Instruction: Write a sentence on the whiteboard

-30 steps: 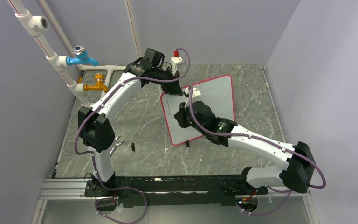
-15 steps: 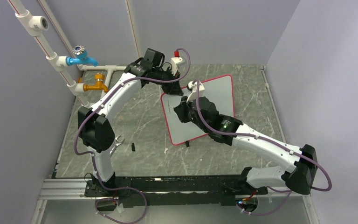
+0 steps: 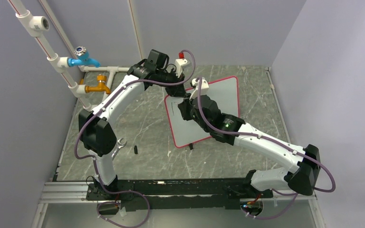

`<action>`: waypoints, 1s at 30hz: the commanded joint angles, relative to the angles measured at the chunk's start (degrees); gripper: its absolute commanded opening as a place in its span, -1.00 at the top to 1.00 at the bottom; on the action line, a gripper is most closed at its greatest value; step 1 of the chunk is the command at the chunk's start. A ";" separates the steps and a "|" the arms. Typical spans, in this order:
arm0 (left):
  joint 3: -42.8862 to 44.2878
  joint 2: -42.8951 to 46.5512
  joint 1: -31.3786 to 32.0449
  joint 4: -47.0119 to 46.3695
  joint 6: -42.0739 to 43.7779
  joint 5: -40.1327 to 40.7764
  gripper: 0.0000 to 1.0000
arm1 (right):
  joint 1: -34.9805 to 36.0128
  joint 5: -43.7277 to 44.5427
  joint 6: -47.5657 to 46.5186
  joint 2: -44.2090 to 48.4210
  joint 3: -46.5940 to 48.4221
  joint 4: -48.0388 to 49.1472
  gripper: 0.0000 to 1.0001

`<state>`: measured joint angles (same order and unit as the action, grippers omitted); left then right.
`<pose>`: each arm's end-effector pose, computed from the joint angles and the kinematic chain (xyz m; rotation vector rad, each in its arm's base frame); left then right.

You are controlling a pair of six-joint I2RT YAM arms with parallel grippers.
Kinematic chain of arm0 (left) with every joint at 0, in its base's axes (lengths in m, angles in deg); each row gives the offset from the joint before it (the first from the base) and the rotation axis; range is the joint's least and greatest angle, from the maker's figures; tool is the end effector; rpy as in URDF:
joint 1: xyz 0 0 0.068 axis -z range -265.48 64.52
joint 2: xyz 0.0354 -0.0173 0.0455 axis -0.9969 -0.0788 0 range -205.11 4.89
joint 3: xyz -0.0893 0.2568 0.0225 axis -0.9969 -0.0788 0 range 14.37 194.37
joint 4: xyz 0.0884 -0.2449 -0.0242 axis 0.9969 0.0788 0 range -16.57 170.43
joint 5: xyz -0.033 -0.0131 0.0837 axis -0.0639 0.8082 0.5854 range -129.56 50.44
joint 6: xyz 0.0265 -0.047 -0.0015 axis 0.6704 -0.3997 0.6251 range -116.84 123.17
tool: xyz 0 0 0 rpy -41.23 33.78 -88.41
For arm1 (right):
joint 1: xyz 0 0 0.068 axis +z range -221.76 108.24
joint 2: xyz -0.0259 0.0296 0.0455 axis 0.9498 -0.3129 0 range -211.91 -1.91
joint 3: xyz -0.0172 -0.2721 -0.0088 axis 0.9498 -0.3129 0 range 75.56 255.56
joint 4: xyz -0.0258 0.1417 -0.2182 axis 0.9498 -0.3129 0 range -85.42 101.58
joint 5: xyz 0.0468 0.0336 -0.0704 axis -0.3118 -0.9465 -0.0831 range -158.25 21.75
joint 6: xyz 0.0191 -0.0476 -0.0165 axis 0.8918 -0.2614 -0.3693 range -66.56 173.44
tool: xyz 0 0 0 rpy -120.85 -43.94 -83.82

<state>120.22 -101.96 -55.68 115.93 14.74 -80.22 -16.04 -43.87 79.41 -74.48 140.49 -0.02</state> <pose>0.3494 -0.2267 0.3523 1.1401 1.9960 -0.9850 0.1767 0.2332 0.3572 -0.2054 1.9051 0.5701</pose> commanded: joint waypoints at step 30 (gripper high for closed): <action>-1.78 -0.55 1.10 4.34 7.40 11.70 1.00 | 0.33 -1.19 3.47 -4.38 -0.10 -0.43 1.00</action>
<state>120.19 -101.85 -55.44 115.93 15.53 -79.33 -15.80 -44.15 81.73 -77.28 140.40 -1.20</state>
